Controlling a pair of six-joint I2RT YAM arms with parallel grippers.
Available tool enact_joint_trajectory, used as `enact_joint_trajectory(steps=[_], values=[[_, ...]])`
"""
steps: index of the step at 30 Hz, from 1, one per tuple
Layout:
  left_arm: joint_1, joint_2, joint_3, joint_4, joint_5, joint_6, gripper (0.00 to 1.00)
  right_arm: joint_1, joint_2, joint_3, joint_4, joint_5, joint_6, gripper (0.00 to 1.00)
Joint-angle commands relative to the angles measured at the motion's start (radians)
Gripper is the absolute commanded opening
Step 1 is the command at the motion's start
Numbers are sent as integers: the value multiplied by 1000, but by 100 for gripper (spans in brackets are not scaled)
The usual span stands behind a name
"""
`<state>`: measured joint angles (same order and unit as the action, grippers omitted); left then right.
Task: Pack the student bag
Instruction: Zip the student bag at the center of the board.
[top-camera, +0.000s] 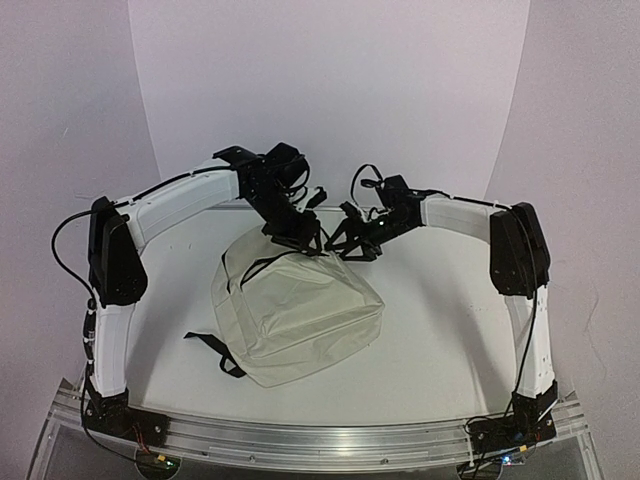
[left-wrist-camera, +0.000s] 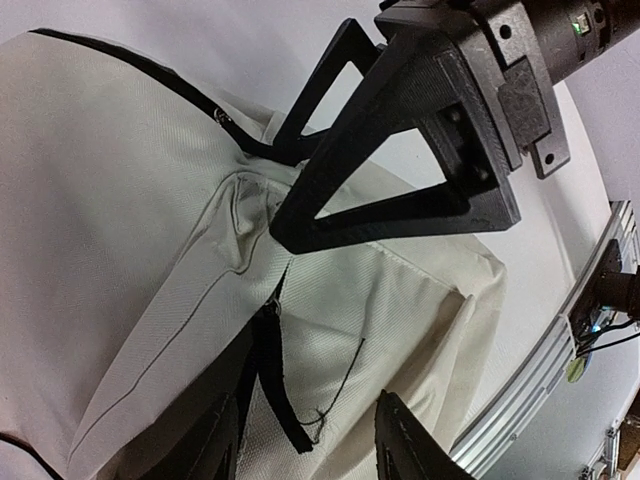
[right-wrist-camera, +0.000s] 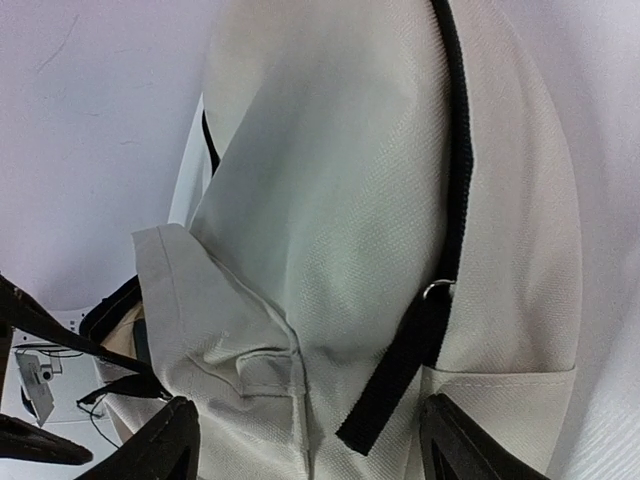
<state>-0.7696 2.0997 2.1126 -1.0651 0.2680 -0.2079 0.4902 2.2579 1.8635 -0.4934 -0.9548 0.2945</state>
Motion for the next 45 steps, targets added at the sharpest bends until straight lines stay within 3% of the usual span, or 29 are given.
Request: enact_joint_trajectory(steps=[1, 6, 14, 16, 24, 45], values=[[-1, 23, 59, -30, 6, 28, 44, 14, 35, 41, 13, -45, 17, 74], [-2, 47, 85, -45, -7, 30, 31, 16, 55, 59, 18, -71, 29, 64], [0, 63, 113, -71, -68, 26, 5, 15, 53, 88, 16, -93, 15, 8], [0, 64, 122, -82, -97, 25, 1, 9, 52, 94, 16, -88, 9, 0], [14, -6, 58, -107, -163, 11, 0, -47, 35, 85, 10, -20, -5, 0], [102, -322, -351, -119, -303, -60, 0, -135, 34, 60, -53, 106, -117, 0]])
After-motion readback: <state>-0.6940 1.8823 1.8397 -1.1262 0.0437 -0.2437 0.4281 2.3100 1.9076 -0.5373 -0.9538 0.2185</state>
